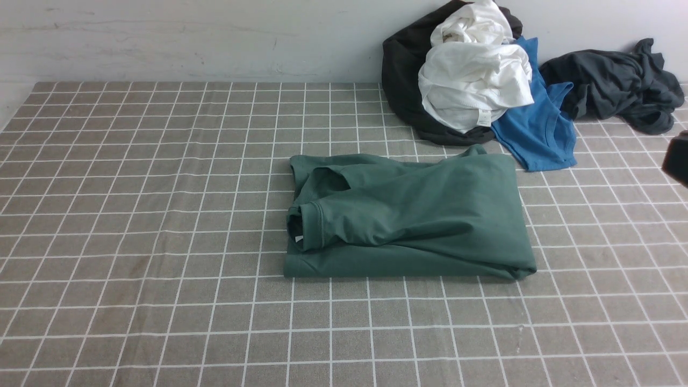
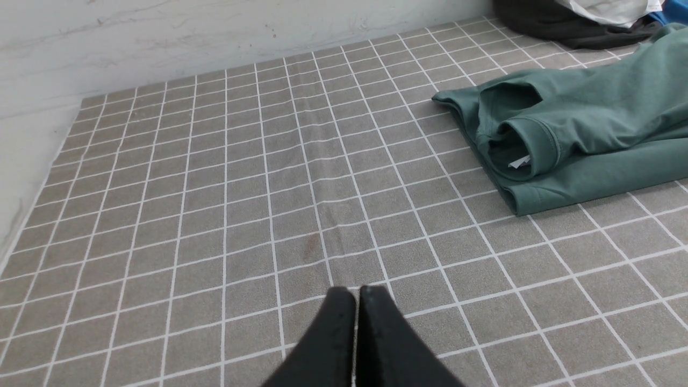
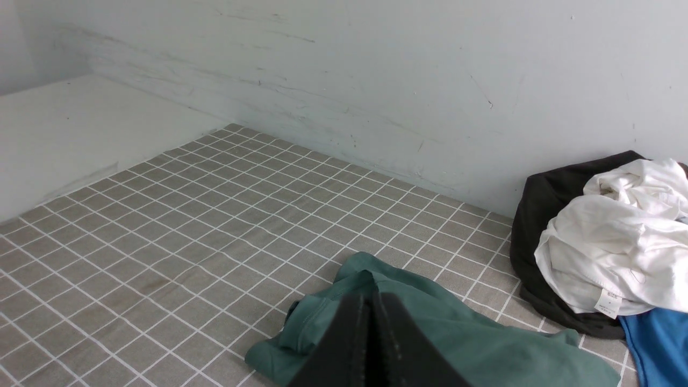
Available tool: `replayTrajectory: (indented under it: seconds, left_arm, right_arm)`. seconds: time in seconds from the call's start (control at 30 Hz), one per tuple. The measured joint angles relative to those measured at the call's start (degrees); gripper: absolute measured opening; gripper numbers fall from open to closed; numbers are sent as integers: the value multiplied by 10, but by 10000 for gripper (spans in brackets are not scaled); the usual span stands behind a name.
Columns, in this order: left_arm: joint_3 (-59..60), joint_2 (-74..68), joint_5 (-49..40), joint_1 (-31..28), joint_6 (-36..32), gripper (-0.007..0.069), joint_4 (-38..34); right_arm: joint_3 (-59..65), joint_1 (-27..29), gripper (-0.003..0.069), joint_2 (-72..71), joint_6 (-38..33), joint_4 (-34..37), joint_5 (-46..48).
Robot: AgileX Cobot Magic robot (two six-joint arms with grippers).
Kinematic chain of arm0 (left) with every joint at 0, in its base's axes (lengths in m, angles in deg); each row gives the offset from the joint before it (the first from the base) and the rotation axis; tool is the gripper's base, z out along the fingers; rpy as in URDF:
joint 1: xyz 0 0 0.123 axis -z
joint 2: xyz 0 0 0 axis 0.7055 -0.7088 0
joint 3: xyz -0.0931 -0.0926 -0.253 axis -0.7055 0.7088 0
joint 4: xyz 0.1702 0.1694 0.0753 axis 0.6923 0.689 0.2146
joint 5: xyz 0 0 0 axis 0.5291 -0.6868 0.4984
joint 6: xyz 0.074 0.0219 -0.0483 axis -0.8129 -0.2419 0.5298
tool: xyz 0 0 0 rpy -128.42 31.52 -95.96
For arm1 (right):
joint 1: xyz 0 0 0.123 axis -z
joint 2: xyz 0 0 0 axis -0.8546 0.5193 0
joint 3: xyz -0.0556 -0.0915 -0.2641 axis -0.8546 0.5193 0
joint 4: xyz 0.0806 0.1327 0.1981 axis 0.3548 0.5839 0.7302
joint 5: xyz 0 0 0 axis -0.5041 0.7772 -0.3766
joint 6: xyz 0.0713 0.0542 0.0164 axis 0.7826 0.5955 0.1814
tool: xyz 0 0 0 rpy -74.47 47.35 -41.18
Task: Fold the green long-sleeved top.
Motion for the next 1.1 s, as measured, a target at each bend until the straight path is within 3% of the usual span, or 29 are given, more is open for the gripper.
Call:
replayTrajectory:
  seconds: [0.4, 0.63, 0.77, 0.87, 0.97, 1.1]
  left_arm:
    - [0, 0, 0, 0, 0, -8, 0]
    - [0, 1, 0, 0, 0, -8, 0]
    - [0, 1, 0, 0, 0, -8, -1]
    - [0, 1, 0, 0, 0, -8, -1]
    - [0, 1, 0, 0, 0, -8, -1]
    - [0, 1, 0, 0, 1, -8, -1]
  right_arm:
    - [5, 0, -14, -1, 0, 9, -8]
    - [71, 16, -14, -68, 0, 12, -32]
    - [131, 71, -14, -127, 2, 8, -61]
    - [208, 154, -14, -189, 16, -1, -70]
    - [248, 195, -14, -223, 33, -11, -71]
    - [335, 260, -14, -294, 100, -44, -78]
